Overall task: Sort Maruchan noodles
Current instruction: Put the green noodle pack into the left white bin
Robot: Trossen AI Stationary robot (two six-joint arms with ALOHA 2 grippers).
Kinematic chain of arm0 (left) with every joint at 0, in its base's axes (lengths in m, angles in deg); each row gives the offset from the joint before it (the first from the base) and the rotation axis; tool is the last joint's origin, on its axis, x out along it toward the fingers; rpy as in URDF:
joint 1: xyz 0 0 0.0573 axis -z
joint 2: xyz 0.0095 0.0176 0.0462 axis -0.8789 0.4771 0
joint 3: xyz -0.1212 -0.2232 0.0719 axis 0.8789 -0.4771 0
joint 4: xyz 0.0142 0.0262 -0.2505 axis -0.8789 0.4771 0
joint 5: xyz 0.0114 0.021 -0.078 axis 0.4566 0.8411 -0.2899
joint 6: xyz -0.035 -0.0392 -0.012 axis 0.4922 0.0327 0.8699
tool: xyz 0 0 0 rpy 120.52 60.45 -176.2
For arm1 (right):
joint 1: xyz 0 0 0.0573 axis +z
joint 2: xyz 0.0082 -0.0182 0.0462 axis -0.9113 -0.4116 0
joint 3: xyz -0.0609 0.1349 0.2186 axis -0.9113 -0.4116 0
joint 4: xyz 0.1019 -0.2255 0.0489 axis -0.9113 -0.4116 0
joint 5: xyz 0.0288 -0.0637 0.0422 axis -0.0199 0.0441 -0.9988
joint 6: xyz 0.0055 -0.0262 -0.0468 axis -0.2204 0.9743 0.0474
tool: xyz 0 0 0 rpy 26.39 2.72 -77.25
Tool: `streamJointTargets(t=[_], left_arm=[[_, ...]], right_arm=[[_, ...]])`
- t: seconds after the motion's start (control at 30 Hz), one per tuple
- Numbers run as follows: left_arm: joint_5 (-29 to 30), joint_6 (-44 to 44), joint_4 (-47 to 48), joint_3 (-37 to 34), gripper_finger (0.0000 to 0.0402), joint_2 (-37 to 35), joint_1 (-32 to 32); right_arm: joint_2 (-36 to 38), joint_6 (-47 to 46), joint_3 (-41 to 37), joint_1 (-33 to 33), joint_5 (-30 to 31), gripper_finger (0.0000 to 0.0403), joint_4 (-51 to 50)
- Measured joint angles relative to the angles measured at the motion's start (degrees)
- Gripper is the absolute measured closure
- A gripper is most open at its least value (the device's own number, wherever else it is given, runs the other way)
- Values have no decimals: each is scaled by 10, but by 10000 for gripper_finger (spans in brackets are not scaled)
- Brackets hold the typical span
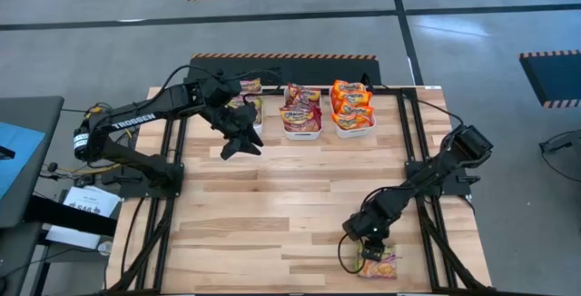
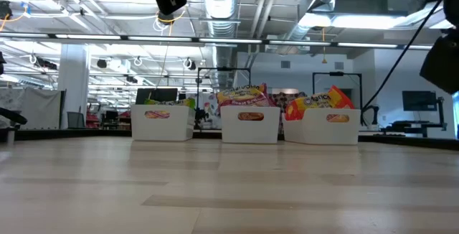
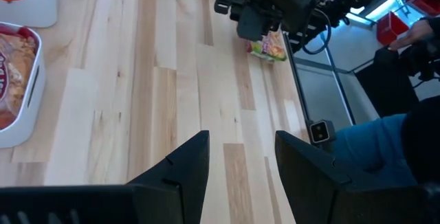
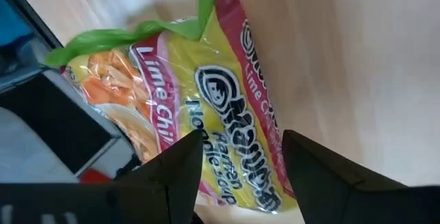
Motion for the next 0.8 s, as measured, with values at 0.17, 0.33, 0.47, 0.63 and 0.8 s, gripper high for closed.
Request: streamJointTargets(t=[0.17, 0.33, 0.47, 0.63, 0.8], left_arm=[[1, 0, 0, 0, 250, 0, 0], [14, 0, 0, 0, 250, 0, 0], [24, 0, 0, 0, 250, 0, 0], [25, 0, 0, 0, 250, 0, 0], [25, 0, 0, 0, 250, 0, 0]], right_arm=[[0, -10, -20, 0, -10, 180, 38], [-4, -8, -21, -5, -9, 215, 38], [-4, -9, -21, -12, -10, 292, 36], [-3, -26, -20, -16, -10, 386, 41], [-5, -57, -16, -16, -8, 392, 52]])
